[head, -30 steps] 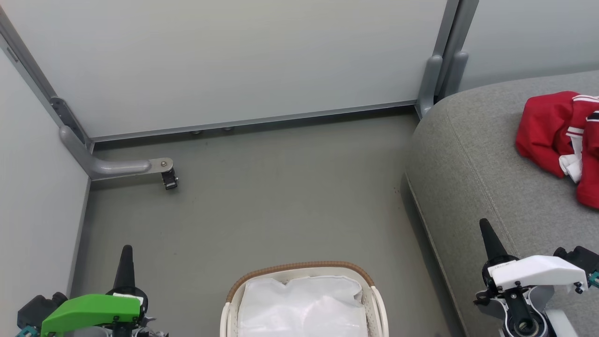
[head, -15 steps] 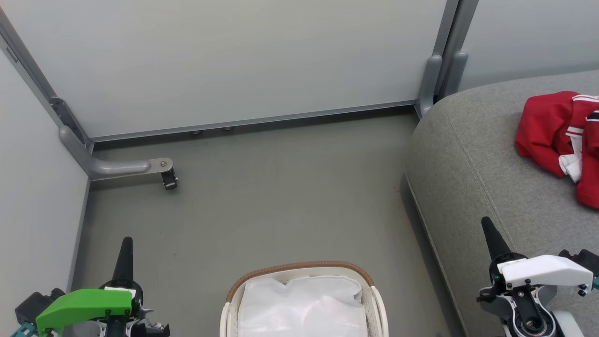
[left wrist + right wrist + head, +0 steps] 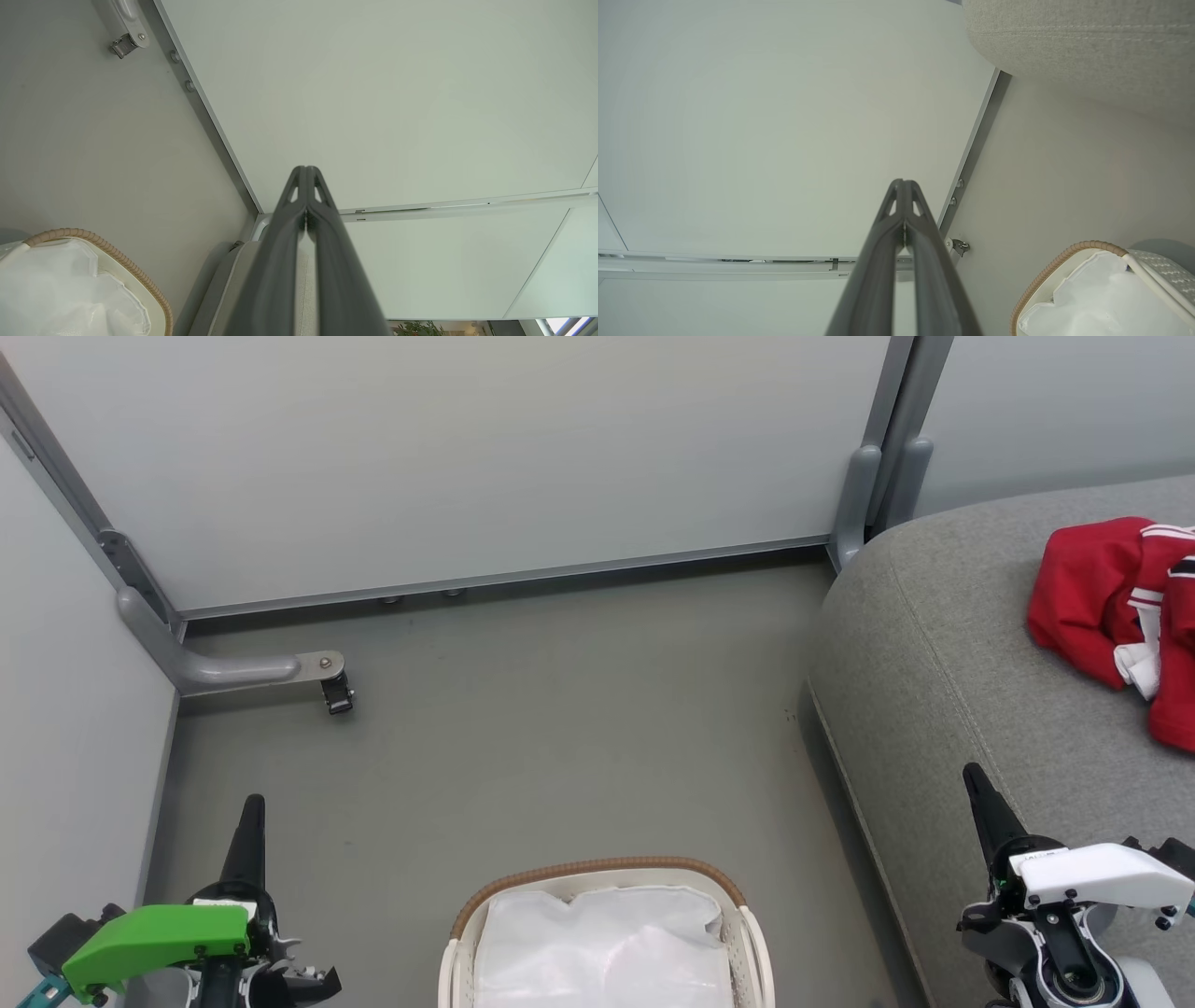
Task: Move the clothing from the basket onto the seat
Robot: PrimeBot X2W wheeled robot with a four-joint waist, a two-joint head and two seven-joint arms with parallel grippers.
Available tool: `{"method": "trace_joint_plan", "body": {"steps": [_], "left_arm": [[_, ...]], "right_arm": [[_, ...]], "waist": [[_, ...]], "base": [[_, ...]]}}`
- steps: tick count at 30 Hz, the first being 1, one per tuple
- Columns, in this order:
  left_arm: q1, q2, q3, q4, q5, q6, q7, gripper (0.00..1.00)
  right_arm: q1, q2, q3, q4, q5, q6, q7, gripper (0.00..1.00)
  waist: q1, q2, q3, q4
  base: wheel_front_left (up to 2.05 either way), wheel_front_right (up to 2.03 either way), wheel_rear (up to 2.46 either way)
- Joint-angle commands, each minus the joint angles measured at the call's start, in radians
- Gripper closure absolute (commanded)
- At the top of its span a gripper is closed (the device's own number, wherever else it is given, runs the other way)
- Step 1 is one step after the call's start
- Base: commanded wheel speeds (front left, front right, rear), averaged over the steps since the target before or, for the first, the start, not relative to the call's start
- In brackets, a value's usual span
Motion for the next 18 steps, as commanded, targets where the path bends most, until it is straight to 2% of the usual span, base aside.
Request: {"method": "trace_joint_plan", "body": {"steps": [1, 18], "left_arm": [[-0.023, 0.004, 0.005, -0.008, -0.023, -0.003, 0.006, 1.0], [-0.031, 0.004, 0.01, -0.026, -0.137, -0.003, 0.038, 1.0]], "right_arm": [[0.007, -0.006, -0.005, -0.009, 0.023, 0.0, 0.008, 1.0], [0.012, -0.007, -0.017, -0.027, 0.144, -0.001, 0.039, 1.0]], "waist": [[0.0, 0.0, 0.0, 0.0], [0.0, 0.0, 0.0, -0.001]], "base": [[0.0, 0.0, 0.0], [0.0, 0.0, 0.0]]}}
